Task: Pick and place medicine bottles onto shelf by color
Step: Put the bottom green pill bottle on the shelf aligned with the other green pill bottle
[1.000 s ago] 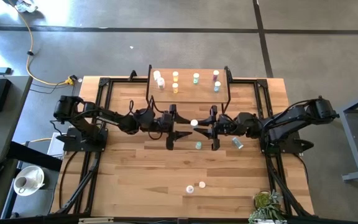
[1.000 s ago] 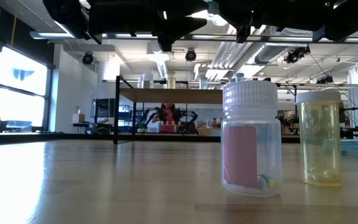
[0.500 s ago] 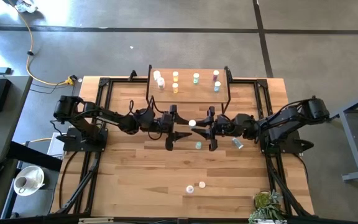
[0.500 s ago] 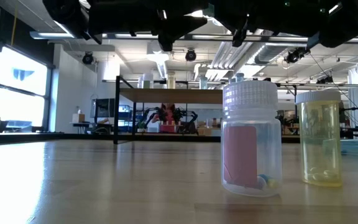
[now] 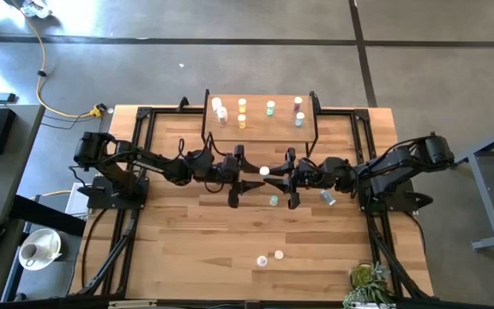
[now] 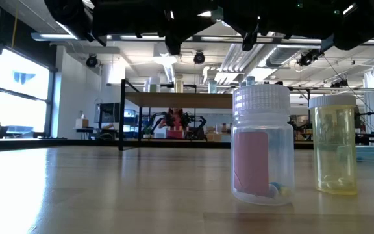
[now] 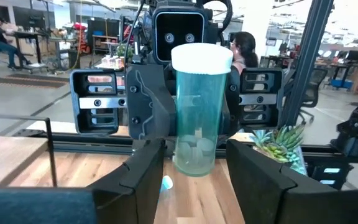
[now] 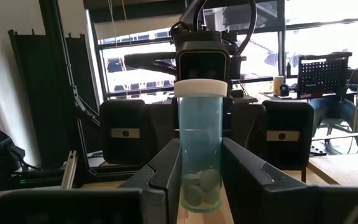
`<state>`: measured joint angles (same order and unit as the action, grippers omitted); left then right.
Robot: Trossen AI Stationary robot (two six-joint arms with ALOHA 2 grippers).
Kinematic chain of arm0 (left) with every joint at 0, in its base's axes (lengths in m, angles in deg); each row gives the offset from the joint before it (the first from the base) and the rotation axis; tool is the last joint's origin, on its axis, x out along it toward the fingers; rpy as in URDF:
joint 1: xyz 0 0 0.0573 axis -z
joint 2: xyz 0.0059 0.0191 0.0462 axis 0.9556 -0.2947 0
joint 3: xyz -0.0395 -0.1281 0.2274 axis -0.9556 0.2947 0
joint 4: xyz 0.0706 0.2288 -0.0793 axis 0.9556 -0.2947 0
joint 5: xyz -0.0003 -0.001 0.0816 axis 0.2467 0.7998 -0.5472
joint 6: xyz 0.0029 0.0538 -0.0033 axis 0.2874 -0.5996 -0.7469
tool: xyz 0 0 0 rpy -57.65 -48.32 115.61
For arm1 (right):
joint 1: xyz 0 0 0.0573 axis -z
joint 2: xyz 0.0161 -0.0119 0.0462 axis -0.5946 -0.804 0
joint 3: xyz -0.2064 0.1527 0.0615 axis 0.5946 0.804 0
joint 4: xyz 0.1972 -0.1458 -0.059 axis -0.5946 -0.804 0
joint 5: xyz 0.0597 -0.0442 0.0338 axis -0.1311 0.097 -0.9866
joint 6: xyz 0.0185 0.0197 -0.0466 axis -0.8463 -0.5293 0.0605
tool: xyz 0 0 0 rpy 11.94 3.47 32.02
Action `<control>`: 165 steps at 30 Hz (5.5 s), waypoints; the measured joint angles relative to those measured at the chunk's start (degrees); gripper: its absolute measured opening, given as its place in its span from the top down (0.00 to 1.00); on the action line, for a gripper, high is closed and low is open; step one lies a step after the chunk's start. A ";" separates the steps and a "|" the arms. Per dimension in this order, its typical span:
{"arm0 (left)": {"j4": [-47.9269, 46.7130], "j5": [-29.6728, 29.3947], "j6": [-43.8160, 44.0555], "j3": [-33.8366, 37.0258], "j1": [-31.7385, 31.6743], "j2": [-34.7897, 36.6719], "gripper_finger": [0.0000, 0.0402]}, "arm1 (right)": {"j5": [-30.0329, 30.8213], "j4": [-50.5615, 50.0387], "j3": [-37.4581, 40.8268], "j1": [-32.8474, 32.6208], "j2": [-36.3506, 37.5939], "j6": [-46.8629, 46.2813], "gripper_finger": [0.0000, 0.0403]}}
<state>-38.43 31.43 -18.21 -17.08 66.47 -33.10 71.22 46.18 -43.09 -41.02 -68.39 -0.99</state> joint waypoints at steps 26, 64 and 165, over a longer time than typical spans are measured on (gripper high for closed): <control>0.02 -2.83 4.17 0.02 0.05 -0.68 0.56 | -0.43 0.06 0.00 0.00 -0.07 0.12 0.79; 0.33 -3.47 3.93 0.02 -0.14 -1.05 0.79 | 0.60 -1.69 0.02 0.00 -0.02 0.80 0.79; -13.18 -11.32 -5.64 0.00 -0.42 -1.05 0.79 | 2.96 -86.59 -38.53 2.80 0.74 2.68 0.55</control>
<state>-51.61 20.11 -23.85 -17.08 66.05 -34.15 74.18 -40.40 -81.62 -38.22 -67.65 1.69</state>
